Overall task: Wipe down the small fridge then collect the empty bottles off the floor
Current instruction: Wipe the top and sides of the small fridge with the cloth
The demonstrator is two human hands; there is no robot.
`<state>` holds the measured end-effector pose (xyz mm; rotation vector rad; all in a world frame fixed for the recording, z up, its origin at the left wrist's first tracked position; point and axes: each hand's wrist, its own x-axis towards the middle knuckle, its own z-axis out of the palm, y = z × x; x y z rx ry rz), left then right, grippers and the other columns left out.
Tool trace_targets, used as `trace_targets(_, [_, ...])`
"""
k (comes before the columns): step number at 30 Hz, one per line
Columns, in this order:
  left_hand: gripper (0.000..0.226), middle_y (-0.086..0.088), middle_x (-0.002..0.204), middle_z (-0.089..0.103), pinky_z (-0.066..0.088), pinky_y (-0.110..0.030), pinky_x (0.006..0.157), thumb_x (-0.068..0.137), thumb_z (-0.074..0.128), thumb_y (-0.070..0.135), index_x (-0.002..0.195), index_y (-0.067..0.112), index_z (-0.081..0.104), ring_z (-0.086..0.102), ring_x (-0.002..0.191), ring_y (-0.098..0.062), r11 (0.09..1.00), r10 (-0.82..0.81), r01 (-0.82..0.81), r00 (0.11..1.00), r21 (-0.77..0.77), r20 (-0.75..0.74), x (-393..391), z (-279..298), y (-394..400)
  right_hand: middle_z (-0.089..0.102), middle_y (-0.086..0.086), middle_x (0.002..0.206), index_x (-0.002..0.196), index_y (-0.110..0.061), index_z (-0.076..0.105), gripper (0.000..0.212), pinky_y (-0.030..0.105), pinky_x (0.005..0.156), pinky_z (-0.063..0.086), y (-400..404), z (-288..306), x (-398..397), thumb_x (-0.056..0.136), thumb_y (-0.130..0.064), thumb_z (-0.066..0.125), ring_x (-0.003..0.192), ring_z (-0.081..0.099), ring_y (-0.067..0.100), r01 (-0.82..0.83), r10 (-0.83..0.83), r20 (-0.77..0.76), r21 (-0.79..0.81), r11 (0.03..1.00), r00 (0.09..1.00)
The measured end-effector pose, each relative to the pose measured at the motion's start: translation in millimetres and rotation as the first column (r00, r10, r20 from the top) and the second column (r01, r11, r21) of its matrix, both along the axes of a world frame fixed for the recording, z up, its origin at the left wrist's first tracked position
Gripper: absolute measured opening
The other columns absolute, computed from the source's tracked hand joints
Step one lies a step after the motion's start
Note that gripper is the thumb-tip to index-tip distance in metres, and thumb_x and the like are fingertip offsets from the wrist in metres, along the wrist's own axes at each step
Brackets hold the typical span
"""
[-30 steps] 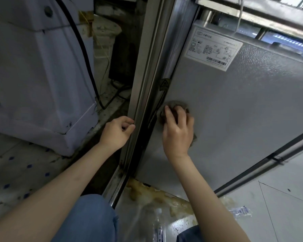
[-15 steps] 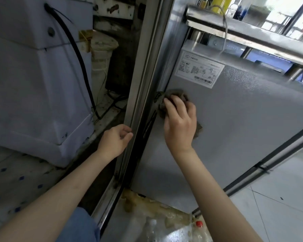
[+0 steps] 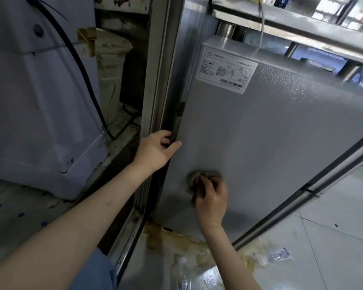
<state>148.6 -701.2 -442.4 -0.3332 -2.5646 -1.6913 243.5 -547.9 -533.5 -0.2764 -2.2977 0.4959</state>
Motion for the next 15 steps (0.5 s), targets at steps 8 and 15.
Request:
trace_targets(8, [0.051, -0.004, 0.116, 0.065, 0.052, -0.037, 0.093, 0.081, 0.067, 0.044, 0.125, 0.018, 0.06, 0.061, 0.105, -0.018, 0.997, -0.012, 0.016, 0.998, -0.07, 0.059, -5, -13, 11, 0.054, 0.014, 0.106, 0.106, -0.006, 0.066, 0.028, 0.032, 0.074, 0.045, -37, -8, -8, 0.079, -0.012, 0.071, 0.087, 0.059, 0.032, 0.158, -0.103, 0.161, -0.382, 0.911, 0.982])
trace_targets(15, [0.041, -0.002, 0.111, 0.066, 0.048, -0.027, 0.091, 0.086, 0.065, 0.037, 0.121, 0.017, 0.062, 0.06, 0.105, -0.016, 0.997, 0.002, 0.004, 0.997, -0.073, 0.071, 1, -30, 7, 0.052, 0.01, 0.106, 0.1, -0.006, 0.063, 0.025, 0.033, 0.078, 0.045, -54, -27, -18, 0.078, -0.014, 0.072, 0.086, 0.057, 0.027, 0.212, -0.128, 0.186, -0.559, 0.802, 0.974])
